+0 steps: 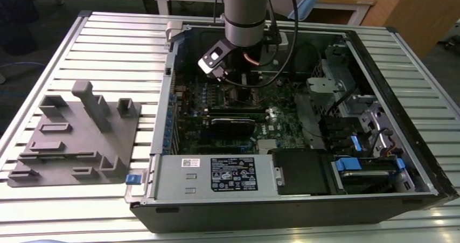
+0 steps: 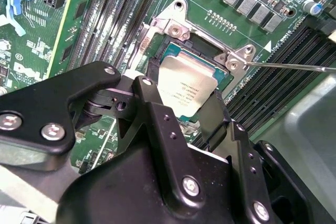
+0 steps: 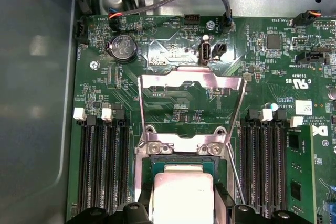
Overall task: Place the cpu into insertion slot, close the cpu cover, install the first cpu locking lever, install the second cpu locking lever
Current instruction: 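Place the cpu into insertion slot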
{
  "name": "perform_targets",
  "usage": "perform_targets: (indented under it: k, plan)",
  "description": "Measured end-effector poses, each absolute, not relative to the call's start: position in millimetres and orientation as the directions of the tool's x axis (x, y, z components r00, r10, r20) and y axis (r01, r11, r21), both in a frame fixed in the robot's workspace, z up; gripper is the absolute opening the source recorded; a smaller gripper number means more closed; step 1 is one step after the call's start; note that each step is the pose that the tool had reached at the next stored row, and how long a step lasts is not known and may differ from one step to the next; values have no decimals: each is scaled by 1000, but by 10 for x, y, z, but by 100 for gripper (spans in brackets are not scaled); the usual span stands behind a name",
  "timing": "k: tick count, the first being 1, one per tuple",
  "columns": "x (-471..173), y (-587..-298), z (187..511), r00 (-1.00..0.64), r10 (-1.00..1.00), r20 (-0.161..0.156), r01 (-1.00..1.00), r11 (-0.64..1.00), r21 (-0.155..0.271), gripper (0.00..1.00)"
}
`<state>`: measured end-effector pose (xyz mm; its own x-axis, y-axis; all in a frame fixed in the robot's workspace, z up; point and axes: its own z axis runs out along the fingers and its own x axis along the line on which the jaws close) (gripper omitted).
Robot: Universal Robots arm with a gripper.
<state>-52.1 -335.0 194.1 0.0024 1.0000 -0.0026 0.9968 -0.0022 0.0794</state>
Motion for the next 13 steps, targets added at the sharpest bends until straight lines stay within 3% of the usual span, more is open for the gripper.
perform_targets:
  k: [13]
  plan:
    - [-518, -3366, 1934, 2, 1000, -2, 997, -2, 80, 54]
